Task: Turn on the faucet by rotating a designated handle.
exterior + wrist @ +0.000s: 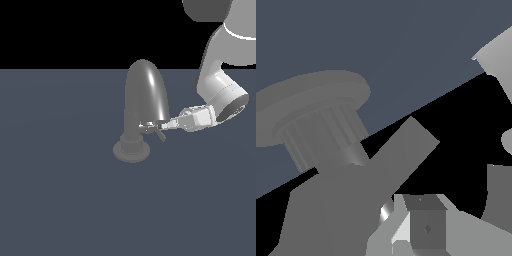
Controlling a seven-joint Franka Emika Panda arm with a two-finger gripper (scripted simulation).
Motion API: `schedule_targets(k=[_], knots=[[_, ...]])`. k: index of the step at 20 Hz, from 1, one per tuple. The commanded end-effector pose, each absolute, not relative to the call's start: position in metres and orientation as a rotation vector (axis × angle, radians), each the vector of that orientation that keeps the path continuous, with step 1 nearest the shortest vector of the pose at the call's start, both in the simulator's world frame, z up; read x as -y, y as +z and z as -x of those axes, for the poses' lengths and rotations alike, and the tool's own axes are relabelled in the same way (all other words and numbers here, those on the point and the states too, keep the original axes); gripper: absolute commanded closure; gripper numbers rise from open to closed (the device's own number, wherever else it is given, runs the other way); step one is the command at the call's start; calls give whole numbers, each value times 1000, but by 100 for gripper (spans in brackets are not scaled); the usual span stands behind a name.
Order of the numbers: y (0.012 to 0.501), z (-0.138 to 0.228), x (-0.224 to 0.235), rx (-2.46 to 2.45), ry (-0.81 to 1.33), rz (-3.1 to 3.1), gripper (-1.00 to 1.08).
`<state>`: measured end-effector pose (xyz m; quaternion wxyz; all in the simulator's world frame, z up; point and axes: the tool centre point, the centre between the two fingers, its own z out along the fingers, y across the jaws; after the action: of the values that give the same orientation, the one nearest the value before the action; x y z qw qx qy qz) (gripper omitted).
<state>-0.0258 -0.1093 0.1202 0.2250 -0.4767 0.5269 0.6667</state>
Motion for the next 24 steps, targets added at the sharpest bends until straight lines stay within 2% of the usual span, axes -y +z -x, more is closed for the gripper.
schedule_targets(k=[1, 24], knots=[[107, 23, 108, -1467, 1836, 1306, 108], [41, 8, 102, -1508, 1868, 1256, 108]])
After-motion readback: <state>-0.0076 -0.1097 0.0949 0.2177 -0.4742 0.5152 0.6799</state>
